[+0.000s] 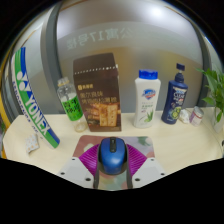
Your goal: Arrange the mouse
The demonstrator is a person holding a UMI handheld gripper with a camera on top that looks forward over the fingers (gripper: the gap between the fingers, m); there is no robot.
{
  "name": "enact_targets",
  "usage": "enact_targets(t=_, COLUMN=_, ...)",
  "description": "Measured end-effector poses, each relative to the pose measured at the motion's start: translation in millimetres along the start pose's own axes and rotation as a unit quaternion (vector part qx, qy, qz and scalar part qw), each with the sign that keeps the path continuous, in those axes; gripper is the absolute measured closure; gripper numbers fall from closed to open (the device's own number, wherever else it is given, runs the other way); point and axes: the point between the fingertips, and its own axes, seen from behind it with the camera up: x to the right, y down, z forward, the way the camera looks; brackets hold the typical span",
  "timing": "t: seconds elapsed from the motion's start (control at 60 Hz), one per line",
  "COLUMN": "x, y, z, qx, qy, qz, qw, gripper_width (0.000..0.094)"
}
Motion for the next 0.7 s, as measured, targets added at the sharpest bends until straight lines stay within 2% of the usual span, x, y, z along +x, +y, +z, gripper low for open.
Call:
enact_targets(t=0.117, x=-0.7, y=36.1, z=27.5, qx=-0.024, qy=0.021, qz=-0.012, qw=0.999, gripper_width=0.0541)
enact_targets(t=0.183, x=0.1, y=48.5, z=34.3, qx=-0.039, qy=0.031, qz=-0.009, qw=0.999, gripper_width=0.0464)
enact_targets(t=0.233, x=1.5, y=43.9, z=32.0, qx=-0.029, qy=0.035, qz=-0.014, qw=0.999, gripper_width=0.0411)
enact_targets(t=0.267, x=2.3, y=42.3, z=27.6, qx=-0.028, qy=0.042, qz=-0.017, qw=0.999, gripper_width=0.032)
enact_targets(t=0.333, x=0.6, y=37.3, z=12.2, qx=-0.027, qy=0.05, qz=-0.022, qw=0.998, gripper_width=0.0073)
enact_targets(t=0.383, x=-0.9, y=33.6, z=-3.5, qx=-0.026, qy=0.056, qz=-0.026, qw=0.998, gripper_width=0.0107)
enact_targets(t=0.45, x=-3.1, y=28.5, z=-30.3, qx=-0.026, qy=0.066, qz=-0.025, qw=0.997, gripper_width=0.0074)
enact_targets(t=0.7, x=-21.1, y=31.2, z=-140.4, qx=-0.031, qy=0.086, qz=-0.017, qw=0.996, gripper_width=0.008)
